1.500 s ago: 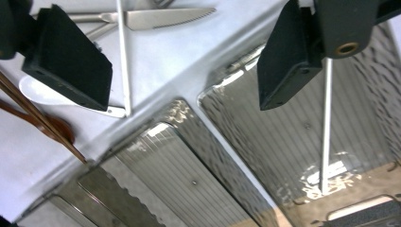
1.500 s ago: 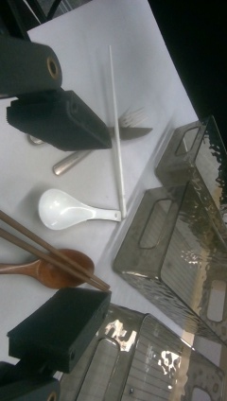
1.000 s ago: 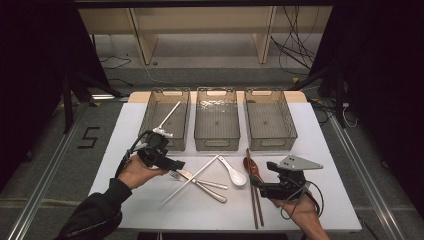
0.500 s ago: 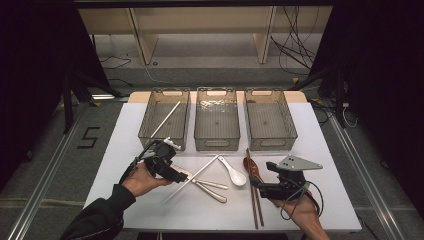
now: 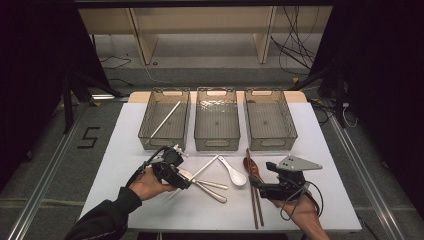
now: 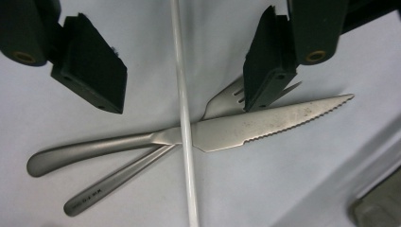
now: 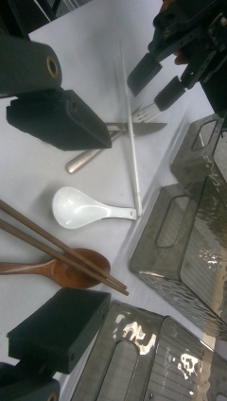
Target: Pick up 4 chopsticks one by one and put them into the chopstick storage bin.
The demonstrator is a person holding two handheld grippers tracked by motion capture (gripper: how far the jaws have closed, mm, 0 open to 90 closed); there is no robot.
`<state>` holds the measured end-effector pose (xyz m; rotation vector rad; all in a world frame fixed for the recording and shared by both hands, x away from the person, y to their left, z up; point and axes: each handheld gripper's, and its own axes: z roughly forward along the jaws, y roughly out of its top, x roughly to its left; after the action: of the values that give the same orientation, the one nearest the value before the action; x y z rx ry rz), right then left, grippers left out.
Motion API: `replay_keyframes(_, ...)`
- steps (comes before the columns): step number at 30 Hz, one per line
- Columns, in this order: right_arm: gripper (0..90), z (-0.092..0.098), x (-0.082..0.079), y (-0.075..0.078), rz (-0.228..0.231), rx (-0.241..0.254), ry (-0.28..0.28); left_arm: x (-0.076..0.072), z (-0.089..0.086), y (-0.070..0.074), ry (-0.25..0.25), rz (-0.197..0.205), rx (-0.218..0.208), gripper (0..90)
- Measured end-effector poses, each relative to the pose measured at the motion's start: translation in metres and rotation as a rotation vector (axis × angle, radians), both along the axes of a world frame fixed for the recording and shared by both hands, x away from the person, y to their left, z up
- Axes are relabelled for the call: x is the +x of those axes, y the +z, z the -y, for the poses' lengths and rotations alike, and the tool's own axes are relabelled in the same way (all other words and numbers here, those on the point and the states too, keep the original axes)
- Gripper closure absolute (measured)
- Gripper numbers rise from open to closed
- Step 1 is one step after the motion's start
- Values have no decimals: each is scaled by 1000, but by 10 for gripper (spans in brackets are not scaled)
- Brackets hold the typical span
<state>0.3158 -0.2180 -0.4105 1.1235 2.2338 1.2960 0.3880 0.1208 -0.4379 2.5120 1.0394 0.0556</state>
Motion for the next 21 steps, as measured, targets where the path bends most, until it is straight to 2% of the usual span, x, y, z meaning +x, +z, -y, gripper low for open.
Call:
replay_keyframes(4, 233, 0, 0, 0, -3, 0, -1, 0, 3, -3, -10, -13, 2, 345)
replay_keyframes(6, 233, 0, 0, 0, -4, -2, -1, -1, 4, -4, -5, -5, 5, 361)
replay_keyframes(21, 233, 0, 0, -1, 0, -6, 3, -2, 10, -13, -56, -64, 33, 484)
